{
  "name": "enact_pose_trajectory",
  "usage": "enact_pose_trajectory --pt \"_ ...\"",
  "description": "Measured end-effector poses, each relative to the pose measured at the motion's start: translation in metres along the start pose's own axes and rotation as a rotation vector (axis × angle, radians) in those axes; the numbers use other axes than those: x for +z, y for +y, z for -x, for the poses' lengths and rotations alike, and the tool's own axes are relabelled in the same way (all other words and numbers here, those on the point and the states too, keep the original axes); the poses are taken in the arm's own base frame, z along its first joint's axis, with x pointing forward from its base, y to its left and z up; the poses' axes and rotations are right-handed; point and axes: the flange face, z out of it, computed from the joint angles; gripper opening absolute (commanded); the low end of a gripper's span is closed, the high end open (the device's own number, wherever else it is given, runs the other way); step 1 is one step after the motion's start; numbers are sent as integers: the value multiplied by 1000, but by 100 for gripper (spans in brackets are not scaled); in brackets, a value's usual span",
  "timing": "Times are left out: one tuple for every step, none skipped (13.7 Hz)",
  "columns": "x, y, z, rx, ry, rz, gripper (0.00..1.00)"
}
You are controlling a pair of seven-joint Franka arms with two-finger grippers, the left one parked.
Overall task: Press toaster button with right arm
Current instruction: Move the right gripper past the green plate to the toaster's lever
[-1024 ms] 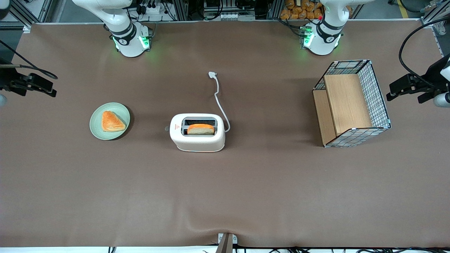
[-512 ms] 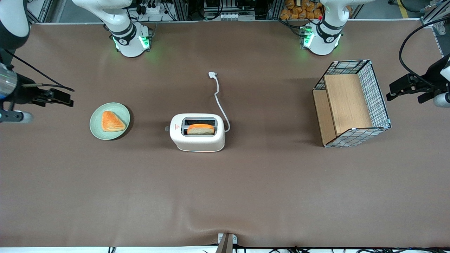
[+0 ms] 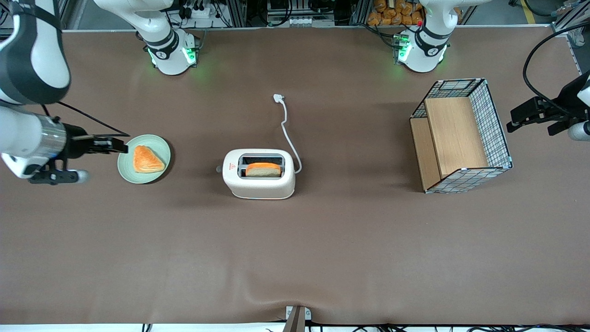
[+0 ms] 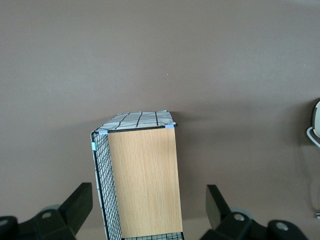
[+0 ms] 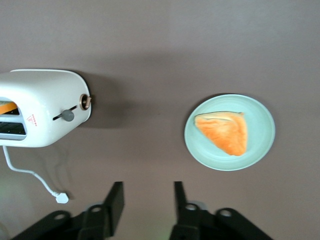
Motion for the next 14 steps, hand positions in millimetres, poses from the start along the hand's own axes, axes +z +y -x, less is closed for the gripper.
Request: enact_pose_trajectory --pt "8 -6 -3 -7 -9 -11 7" --pt "17 -11 -6 -9 -13 -29 0" --pt "27 -14 -9 -7 -13 -57 0" --pt "38 -17 -12 -1 -11 -90 0" --pt "50 -20 -15 4 -3 -114 0" --pt "61 -24 -18 11 11 -140 0" --pt "74 -29 -21 21 24 -174 0" --pt "88 -34 -23 34 35 -205 0" --pt "102 -37 -25 46 45 -223 0" --pt "114 -41 -25 56 52 -239 0" --pt "125 -47 -25 70 54 -266 0" --pt "135 -52 -24 89 60 -300 0" --pt "145 -56 -24 104 72 -320 0" --pt "153 -60 -24 112 89 -324 0"
